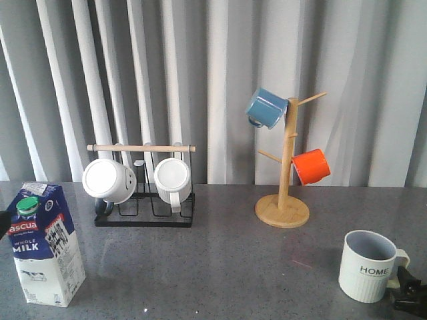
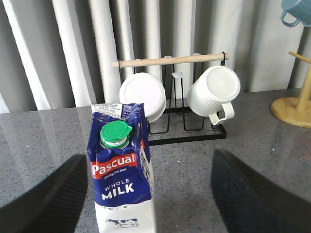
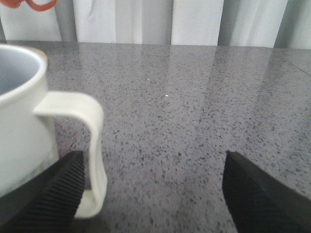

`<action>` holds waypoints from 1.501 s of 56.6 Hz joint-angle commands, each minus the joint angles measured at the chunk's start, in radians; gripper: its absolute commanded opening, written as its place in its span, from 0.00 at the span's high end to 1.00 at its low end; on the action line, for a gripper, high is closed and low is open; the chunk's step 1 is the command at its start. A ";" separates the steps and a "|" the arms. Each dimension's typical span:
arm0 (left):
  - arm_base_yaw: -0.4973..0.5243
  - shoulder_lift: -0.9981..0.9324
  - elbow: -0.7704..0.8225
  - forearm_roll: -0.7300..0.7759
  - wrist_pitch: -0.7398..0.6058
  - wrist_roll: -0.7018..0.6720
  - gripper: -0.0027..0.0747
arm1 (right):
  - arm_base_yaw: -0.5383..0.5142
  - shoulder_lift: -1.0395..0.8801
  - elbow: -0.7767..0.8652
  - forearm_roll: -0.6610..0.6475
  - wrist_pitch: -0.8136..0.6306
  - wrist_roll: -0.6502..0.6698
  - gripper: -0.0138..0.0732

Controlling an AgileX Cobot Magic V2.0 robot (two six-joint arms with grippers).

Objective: Place milk next to cup
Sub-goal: 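Lower the right gripper to the white HOME mug handle and grasp it, then slide the white mug with the right gripper toward the table center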

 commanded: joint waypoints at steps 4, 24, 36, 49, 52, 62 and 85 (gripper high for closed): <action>-0.005 -0.010 -0.035 -0.013 -0.075 -0.009 0.32 | -0.005 0.010 -0.094 -0.048 -0.034 0.050 0.32; -0.005 -0.010 -0.035 -0.013 -0.075 -0.009 0.32 | 0.001 0.041 -0.176 -0.206 -0.011 0.129 0.86; -0.005 -0.010 -0.035 -0.013 -0.075 -0.009 0.32 | 0.067 -0.026 -0.171 -0.209 0.014 0.178 0.85; -0.005 -0.010 -0.035 -0.013 -0.075 -0.009 0.32 | 0.305 -0.141 -0.171 0.007 0.132 0.160 0.85; -0.005 -0.010 -0.035 -0.013 -0.075 -0.009 0.32 | 0.369 -0.146 -0.171 0.083 0.146 0.121 0.85; -0.005 -0.010 -0.035 -0.013 -0.075 -0.009 0.32 | 0.575 -0.120 -0.174 0.420 0.127 -0.077 0.85; -0.005 -0.010 -0.035 -0.013 -0.075 -0.009 0.32 | 0.748 0.033 -0.206 0.625 0.017 -0.227 0.84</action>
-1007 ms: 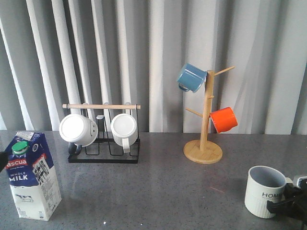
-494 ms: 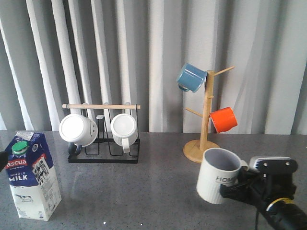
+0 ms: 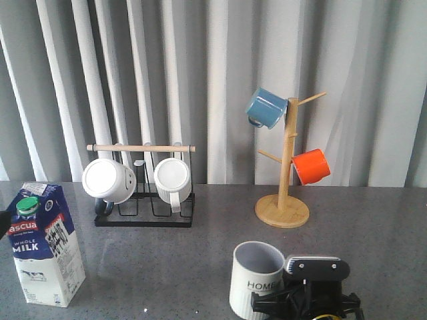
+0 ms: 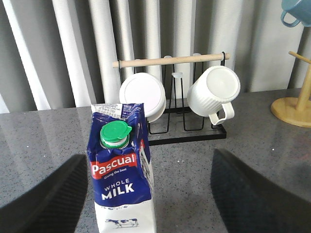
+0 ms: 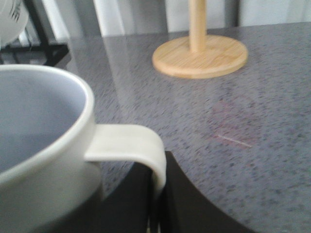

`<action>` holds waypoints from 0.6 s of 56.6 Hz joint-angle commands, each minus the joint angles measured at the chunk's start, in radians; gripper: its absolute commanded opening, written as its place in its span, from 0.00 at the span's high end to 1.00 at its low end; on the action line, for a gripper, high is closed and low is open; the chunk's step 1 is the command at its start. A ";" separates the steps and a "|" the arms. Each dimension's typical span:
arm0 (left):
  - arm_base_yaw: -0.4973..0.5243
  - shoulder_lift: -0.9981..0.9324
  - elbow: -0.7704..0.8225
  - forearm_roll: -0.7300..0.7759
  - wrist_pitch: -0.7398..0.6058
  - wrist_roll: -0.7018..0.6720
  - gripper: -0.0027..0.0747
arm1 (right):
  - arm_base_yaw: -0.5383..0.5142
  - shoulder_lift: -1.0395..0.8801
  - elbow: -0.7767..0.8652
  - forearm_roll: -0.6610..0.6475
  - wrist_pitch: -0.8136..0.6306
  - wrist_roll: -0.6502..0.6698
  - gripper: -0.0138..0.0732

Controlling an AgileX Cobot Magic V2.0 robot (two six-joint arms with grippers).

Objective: Place milk next to cup
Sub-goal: 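Slide the white mug with the right gripper toward the table center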

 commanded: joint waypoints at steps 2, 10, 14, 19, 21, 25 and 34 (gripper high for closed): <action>-0.005 -0.010 -0.035 -0.013 -0.075 -0.009 0.32 | 0.027 -0.016 -0.056 0.012 -0.082 -0.096 0.84; -0.005 -0.010 -0.035 -0.013 -0.075 -0.009 0.32 | 0.033 -0.007 -0.082 0.020 -0.071 -0.162 0.81; -0.005 -0.010 -0.035 -0.013 -0.075 -0.009 0.32 | 0.033 -0.007 -0.081 0.029 -0.068 -0.165 0.76; -0.005 -0.010 -0.035 -0.013 -0.075 -0.009 0.32 | 0.033 -0.007 -0.077 0.029 -0.045 -0.165 0.69; -0.005 -0.010 -0.035 -0.013 -0.075 -0.009 0.32 | 0.033 -0.008 -0.074 0.023 -0.040 -0.165 0.67; -0.005 -0.010 -0.035 -0.013 -0.075 -0.009 0.32 | 0.033 -0.015 -0.058 0.015 -0.037 -0.163 0.61; -0.005 -0.010 -0.035 -0.013 -0.075 -0.009 0.32 | 0.030 -0.064 0.004 0.000 -0.039 -0.135 0.52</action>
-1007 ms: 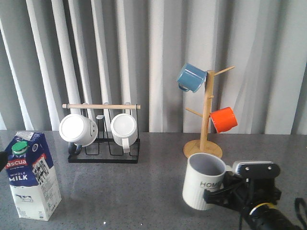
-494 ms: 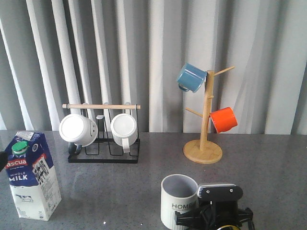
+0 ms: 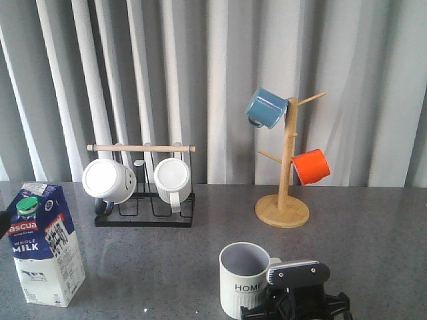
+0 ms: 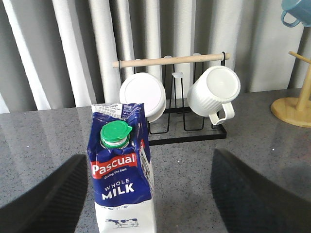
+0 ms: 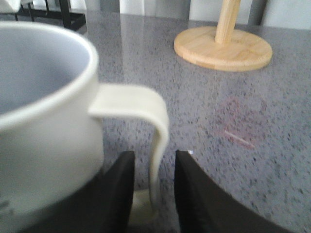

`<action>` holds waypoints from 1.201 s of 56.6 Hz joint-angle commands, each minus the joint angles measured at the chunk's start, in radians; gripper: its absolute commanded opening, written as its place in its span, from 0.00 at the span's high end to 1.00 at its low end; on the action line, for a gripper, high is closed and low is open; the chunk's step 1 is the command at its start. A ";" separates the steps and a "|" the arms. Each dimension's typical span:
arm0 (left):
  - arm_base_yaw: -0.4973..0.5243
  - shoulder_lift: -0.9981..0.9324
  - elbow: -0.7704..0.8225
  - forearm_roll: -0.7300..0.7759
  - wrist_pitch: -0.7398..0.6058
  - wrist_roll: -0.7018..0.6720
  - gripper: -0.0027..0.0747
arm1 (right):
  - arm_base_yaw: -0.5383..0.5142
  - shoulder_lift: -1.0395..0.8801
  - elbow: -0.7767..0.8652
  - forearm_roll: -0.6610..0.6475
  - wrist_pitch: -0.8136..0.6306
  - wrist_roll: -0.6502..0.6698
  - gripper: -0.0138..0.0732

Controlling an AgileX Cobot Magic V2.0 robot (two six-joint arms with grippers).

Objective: Place milk next to cup
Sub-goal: 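Slide the white mug with the right gripper toward the table center, then open the right gripper and lift it away from the mug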

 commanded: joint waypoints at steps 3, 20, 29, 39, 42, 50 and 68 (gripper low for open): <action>-0.005 -0.010 -0.035 -0.013 -0.075 -0.009 0.32 | -0.009 -0.107 0.041 -0.037 -0.066 0.006 0.52; -0.005 -0.010 -0.035 -0.013 -0.075 -0.009 0.32 | -0.083 -0.375 0.156 -0.219 0.137 0.001 0.52; -0.005 -0.010 -0.035 -0.013 -0.075 -0.009 0.32 | -0.189 -0.574 0.156 -0.387 0.317 -0.013 0.52; -0.005 -0.010 -0.035 -0.013 -0.075 -0.009 0.32 | -0.318 -0.815 0.156 -0.498 0.346 0.072 0.52; -0.005 -0.010 -0.035 -0.013 -0.075 -0.009 0.32 | -0.349 -0.896 0.156 -0.550 0.348 0.133 0.52; -0.005 -0.010 -0.035 -0.013 -0.075 -0.009 0.32 | -0.385 -1.084 0.156 -0.631 0.401 0.268 0.60; -0.005 -0.010 -0.035 -0.013 -0.075 -0.009 0.32 | -0.384 -1.230 0.156 -0.603 0.542 0.259 0.85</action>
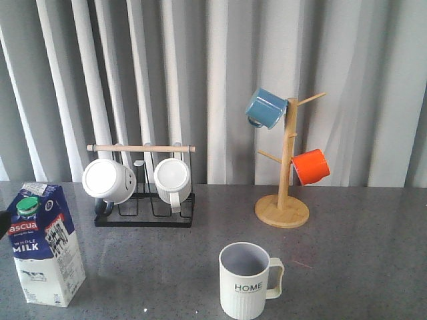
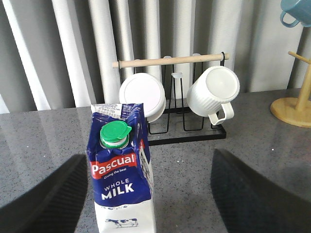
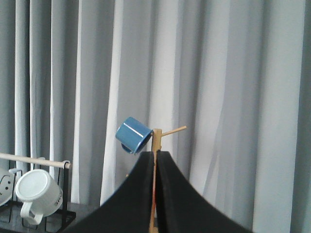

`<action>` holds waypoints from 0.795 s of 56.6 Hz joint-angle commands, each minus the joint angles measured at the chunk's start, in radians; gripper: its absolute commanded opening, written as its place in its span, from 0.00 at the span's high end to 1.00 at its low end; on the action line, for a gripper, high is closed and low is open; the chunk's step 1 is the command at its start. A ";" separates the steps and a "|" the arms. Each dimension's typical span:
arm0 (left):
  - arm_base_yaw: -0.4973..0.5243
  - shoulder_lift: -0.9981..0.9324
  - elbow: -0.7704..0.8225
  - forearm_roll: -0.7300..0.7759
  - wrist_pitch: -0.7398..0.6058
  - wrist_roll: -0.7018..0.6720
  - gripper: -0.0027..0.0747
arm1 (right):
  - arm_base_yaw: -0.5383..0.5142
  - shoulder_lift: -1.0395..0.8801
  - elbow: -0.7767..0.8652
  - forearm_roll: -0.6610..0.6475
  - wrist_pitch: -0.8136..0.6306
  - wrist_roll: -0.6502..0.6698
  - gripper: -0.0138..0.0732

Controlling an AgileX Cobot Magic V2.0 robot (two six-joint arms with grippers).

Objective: Place milk next to cup
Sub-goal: 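Open the right gripper and lift it away from the mug, then lower the left gripper around the milk carton top and grasp it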

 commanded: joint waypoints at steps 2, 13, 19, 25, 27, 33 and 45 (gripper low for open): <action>-0.005 -0.010 -0.035 -0.013 -0.075 -0.009 0.32 | -0.006 -0.001 -0.022 -0.004 -0.011 -0.008 0.85; -0.005 -0.010 -0.035 -0.013 -0.075 -0.009 0.32 | -0.006 -0.001 -0.022 -0.004 0.001 -0.008 0.85; -0.005 -0.010 -0.035 -0.013 -0.075 -0.009 0.32 | -0.006 -0.001 -0.022 -0.004 0.002 -0.008 0.85; -0.005 -0.010 -0.035 -0.013 -0.087 -0.009 0.32 | -0.006 -0.001 -0.022 -0.004 0.002 -0.008 0.85; -0.005 -0.010 -0.035 -0.013 -0.095 -0.009 0.32 | -0.006 -0.001 -0.022 -0.004 0.002 -0.008 0.85; -0.005 -0.010 -0.035 -0.013 -0.105 -0.009 0.32 | -0.006 -0.001 -0.022 -0.004 0.002 -0.008 0.85; -0.002 -0.010 -0.035 -0.012 -0.178 -0.011 0.26 | -0.006 -0.001 -0.022 -0.004 0.002 -0.008 0.85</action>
